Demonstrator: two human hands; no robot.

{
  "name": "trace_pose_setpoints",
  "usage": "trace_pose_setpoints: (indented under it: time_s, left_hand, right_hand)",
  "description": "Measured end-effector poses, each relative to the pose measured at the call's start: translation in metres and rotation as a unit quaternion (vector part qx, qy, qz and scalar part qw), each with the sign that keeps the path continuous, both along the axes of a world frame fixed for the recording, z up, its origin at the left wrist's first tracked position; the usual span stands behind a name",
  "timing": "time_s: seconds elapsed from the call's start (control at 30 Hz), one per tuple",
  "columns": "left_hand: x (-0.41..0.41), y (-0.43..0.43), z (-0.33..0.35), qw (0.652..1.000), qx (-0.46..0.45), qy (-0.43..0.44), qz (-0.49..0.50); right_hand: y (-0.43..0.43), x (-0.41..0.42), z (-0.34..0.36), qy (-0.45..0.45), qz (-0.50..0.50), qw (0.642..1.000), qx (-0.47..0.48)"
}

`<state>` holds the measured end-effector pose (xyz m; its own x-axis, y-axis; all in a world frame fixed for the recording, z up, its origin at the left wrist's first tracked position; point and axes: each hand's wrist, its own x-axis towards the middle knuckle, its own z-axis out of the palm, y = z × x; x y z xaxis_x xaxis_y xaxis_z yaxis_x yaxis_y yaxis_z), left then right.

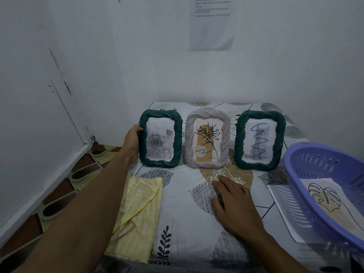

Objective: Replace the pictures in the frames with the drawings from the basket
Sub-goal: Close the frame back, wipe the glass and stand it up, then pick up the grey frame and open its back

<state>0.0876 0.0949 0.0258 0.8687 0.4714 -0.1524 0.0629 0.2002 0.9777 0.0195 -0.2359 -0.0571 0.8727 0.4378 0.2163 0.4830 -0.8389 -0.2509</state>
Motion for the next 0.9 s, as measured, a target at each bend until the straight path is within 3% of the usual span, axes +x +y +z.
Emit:
trace_pose_setpoints:
  time_s: [0.13, 0.23, 0.33, 0.43, 0.53, 0.6, 0.67, 0.77, 0.9]
  left_hand:
    - [-0.004, -0.002, -0.002, 0.998, 0.056, -0.017, -0.007]
    - [-0.014, -0.005, -0.008, 0.974, 0.205, -0.047, 0.086]
    - [-0.043, -0.027, -0.021, 0.864, 0.472, -0.042, 0.172]
    - [-0.081, -0.072, -0.041, 0.828, 0.560, -0.030, 0.026]
    - [-0.100, -0.106, -0.067, 0.715, 0.689, 0.015, -0.118]
    - [-0.104, -0.116, -0.077, 0.672, 0.725, 0.031, -0.150]
    - [-0.105, -0.119, -0.083, 0.656, 0.736, 0.044, -0.159]
    - [-0.105, -0.118, -0.084, 0.663, 0.728, 0.048, -0.167]
    - [-0.104, -0.119, -0.082, 0.666, 0.731, 0.018, -0.151]
  right_hand:
    - [-0.001, 0.001, -0.001, -0.004, 0.001, 1.000, 0.001]
    - [0.000, 0.002, -0.002, -0.006, 0.003, 1.000, 0.006]
    - [0.000, 0.001, -0.002, -0.008, 0.003, 1.000, 0.016]
    - [0.000, 0.001, 0.000, -0.009, 0.003, 1.000, 0.023]
    - [0.000, 0.000, 0.000, -0.003, -0.003, 1.000, 0.026]
    - [0.000, -0.001, 0.001, 0.002, -0.006, 0.999, 0.033]
    - [0.000, -0.001, 0.002, 0.004, -0.005, 0.999, 0.036]
    - [0.000, -0.002, 0.004, 0.016, -0.004, 0.998, 0.056]
    - [0.000, 0.010, 0.031, 0.090, -0.007, 0.976, 0.197]
